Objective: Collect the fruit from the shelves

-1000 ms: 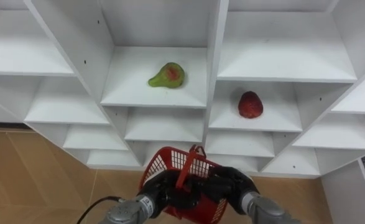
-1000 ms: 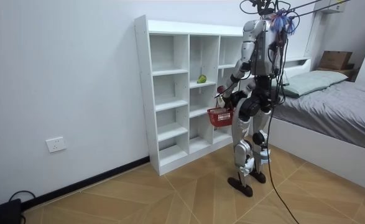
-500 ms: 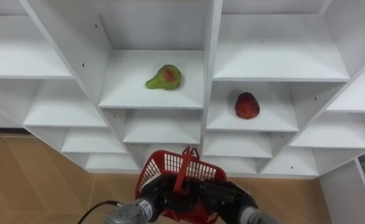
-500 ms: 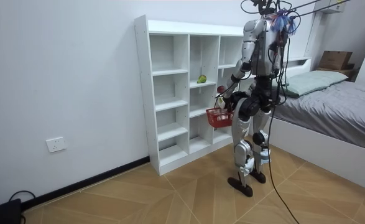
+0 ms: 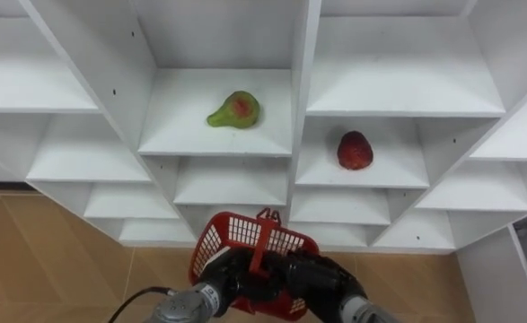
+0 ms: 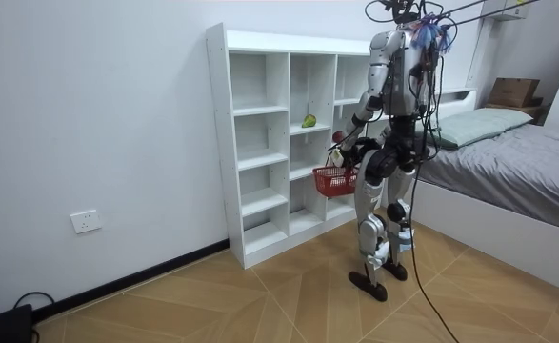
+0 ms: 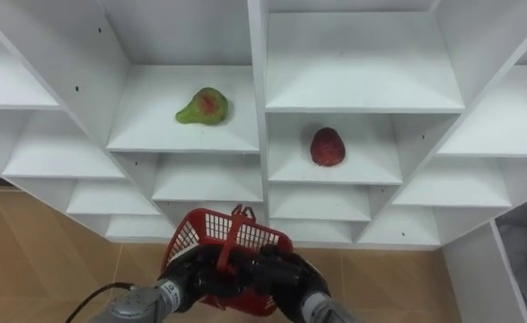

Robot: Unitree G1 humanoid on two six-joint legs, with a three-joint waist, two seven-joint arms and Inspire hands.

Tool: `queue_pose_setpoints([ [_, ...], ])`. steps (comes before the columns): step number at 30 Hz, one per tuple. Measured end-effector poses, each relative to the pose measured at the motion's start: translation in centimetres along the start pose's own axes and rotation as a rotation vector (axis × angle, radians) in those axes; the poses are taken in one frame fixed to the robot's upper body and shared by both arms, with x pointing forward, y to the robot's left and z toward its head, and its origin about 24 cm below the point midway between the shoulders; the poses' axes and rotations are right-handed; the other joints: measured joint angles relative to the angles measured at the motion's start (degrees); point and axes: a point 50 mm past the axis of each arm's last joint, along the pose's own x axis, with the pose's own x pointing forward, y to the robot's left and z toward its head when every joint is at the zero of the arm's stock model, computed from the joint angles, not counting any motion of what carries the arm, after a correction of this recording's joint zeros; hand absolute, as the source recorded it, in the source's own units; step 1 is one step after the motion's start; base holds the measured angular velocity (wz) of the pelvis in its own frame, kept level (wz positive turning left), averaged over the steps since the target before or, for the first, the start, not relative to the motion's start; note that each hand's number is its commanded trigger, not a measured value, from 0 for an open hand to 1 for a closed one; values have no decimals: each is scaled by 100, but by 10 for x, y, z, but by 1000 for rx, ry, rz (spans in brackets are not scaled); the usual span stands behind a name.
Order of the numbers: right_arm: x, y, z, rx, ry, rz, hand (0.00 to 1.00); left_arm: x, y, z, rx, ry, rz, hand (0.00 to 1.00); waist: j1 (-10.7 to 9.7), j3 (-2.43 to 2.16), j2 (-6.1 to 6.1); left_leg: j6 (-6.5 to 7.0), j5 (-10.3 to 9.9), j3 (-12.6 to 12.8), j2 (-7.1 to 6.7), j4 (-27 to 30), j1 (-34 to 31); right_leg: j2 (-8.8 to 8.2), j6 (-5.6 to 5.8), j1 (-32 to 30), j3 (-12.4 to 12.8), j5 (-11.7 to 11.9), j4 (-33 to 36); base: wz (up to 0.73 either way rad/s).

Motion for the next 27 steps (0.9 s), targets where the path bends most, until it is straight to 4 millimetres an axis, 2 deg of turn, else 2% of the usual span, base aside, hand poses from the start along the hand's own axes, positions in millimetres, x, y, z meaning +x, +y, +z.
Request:
queue_pose_setpoints([
  [4, 0, 0, 0, 15, -2, -3, 0, 0, 1, 0, 2, 0, 10, 100, -18, -1, 0, 0, 0, 0, -2, 1, -11, -3, 1, -4, -14, -1, -4, 0],
  [13, 0, -1, 0, -94, 14, -6, 0, -2, 3, -6, 5, 24, 34, 100, -47, -2, -1, 0, 1, 2, 7, 12, -8, -34, 0, -8, -7, 0, 8, 0],
  [27, -5, -2, 6, -115, -8, 2, 0, -3, 8, -9, 9, 26, 69, 100, -49, -15, 19, 0, 1, 5, 8, 30, 28, -5, -1, 34, -13, 3, 30, 0],
])
